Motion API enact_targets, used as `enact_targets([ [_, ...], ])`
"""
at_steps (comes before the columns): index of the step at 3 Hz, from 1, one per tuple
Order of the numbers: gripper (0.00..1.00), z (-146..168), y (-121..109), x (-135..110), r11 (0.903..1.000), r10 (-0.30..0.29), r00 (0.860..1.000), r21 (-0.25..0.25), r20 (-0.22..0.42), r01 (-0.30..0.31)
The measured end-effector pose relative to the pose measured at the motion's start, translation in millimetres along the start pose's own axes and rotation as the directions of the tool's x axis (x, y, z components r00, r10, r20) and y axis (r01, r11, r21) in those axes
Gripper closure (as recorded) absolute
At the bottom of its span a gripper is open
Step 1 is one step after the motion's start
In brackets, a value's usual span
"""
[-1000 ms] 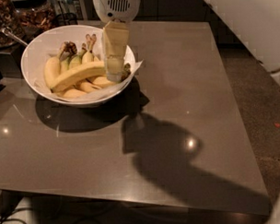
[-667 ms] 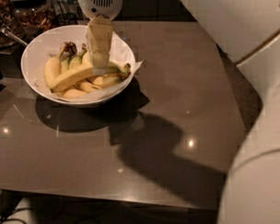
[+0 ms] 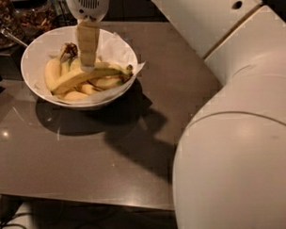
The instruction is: Pick banana from white bowl
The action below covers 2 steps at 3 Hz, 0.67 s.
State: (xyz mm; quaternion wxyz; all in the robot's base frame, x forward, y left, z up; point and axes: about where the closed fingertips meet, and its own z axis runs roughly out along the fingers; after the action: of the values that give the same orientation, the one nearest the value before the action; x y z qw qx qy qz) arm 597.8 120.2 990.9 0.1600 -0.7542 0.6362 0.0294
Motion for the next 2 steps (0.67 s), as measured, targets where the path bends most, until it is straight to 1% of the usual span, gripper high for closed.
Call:
enact_targets([
  [1,0.27,18,-4,0,0.9992,0.017,1.0,-0.035,-0.002,-0.017],
  [2,0.38,35,-2,5,0.9966,0.04,0.999,-0.071,-0.02,-0.042],
])
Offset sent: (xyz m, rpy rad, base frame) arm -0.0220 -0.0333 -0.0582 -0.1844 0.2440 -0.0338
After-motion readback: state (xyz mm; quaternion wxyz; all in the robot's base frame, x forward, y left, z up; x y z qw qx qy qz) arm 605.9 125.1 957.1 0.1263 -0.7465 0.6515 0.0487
